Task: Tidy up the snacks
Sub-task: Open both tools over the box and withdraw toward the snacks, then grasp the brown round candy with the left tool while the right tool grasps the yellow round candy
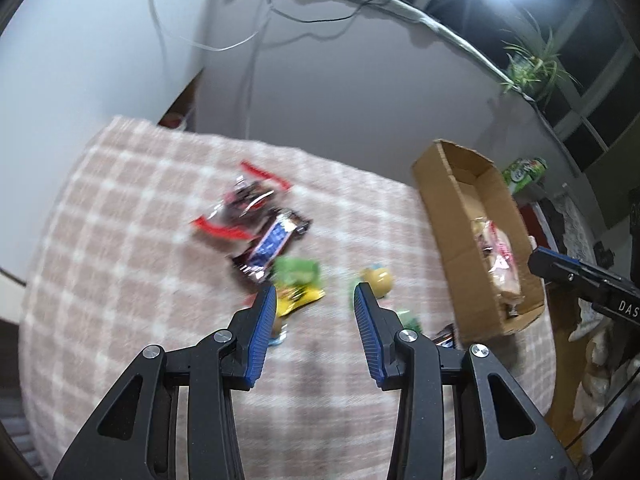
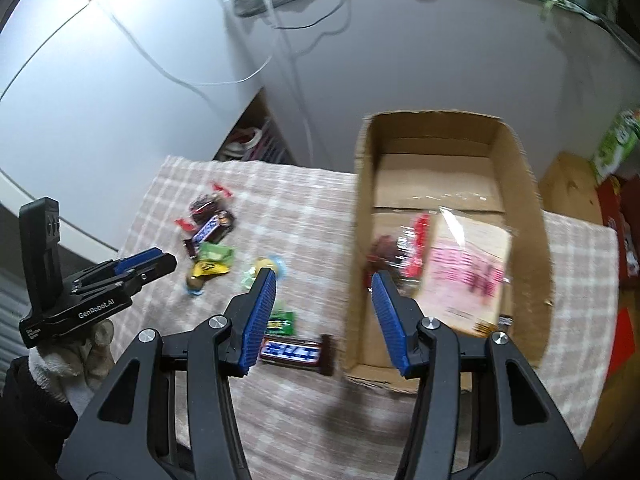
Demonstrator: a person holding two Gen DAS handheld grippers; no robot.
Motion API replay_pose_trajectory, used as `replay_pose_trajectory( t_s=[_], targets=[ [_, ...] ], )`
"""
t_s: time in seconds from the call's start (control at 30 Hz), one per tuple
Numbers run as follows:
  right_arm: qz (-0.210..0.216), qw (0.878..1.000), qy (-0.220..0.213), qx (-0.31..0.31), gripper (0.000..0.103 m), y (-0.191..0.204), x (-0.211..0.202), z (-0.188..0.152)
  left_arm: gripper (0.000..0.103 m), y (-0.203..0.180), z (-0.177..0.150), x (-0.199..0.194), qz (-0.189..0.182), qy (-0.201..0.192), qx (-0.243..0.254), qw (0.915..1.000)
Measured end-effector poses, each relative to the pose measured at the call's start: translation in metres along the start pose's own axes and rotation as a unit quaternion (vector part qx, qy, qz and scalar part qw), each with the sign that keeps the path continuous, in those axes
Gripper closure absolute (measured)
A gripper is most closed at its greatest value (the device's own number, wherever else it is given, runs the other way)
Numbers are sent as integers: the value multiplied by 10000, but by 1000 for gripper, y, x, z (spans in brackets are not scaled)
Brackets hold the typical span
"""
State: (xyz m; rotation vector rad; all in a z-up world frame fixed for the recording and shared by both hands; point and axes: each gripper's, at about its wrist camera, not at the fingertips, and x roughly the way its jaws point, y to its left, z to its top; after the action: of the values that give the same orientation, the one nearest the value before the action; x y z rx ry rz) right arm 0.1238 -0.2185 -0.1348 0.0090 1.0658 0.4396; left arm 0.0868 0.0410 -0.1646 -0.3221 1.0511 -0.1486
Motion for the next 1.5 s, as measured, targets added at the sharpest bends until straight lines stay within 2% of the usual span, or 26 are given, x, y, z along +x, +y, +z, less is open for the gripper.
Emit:
replay_pose_trajectory(
  t_s=[0.33,0.57,0.73,0.87,1.43,1.5],
  targets=[
    [152,9975,432,-540,51,44,49,11,64,23,-20,4,115,109,-167,9997],
    [129,9943,836,-651,51,59,87,10,64,27,-25,21,262,245,16,9994],
    [122,9926,1089,-517,51,59,111,9,64,27,-27,33,291,351,111,9989],
    [10,9913,1198,-551,57,65,125,10,64,24,-26,40,347,388,192,9985],
    [-236,9876,1443,-570,64,66,154,10,70,18,-21,56,529,383,268,9975],
    [-272,9874,1443,-593,68,67,156,10,71,17,-23,54,549,364,300,9974]
  ],
)
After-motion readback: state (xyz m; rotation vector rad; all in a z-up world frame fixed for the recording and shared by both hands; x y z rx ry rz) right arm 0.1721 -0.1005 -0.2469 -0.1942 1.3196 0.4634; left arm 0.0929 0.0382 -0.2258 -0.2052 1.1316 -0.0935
